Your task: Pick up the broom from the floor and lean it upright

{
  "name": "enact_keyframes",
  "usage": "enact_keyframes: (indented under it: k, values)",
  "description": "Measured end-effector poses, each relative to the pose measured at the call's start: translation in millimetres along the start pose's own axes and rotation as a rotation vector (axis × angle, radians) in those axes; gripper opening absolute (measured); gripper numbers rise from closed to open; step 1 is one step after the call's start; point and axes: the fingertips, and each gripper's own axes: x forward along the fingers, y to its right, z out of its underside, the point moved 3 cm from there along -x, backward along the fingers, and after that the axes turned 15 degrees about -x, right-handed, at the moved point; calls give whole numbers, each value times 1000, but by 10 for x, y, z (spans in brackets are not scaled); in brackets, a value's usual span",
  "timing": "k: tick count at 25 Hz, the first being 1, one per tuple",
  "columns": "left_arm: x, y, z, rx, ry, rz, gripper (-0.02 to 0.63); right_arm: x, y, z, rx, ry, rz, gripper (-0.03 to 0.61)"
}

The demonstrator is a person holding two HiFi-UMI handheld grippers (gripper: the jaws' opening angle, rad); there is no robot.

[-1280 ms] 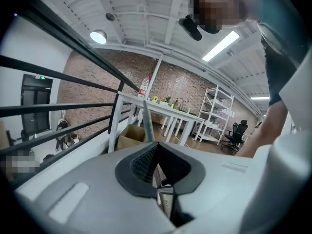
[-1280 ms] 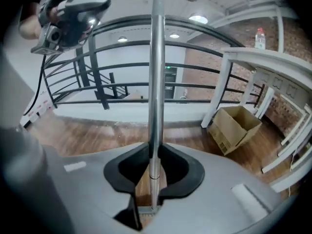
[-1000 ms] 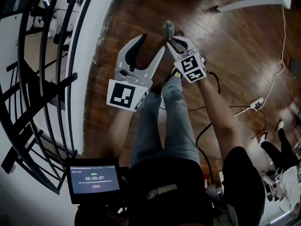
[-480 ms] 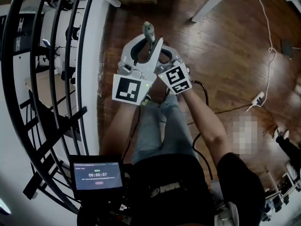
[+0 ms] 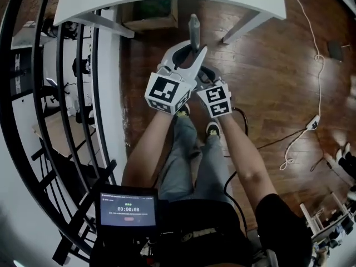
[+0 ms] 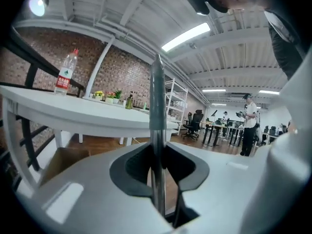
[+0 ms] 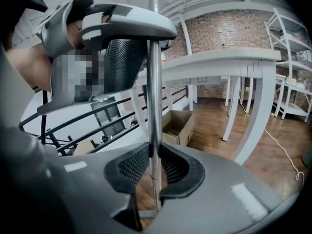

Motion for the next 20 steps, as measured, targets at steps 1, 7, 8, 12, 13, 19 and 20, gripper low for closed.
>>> enact_keyframes:
  k: [1,7,8,12,13,19,20]
  values:
    - [115,-132,52,-17,-24,16,91,121,70,59,14,-21,16,80]
    - [520,-665,283,-37,-123,67,91,687,301,278,78,-114,71,80]
    - [579,-712,308,-33,-133,69,91,752,337,301,87,-126,71,80]
    - [718,-830,454,-34,-164,70,91,917,395,423,117,-178,60,80]
    - [733,-859,486,-35,-168,68,91,949,391,447,122,-185,58,80]
    - [842,-1026,613,-33,-203,60,92,1107,447,581,128,-222,71,81]
    - [840,-1041,631,-33,-208,61,92,1121,444,589,124,-225,69,81]
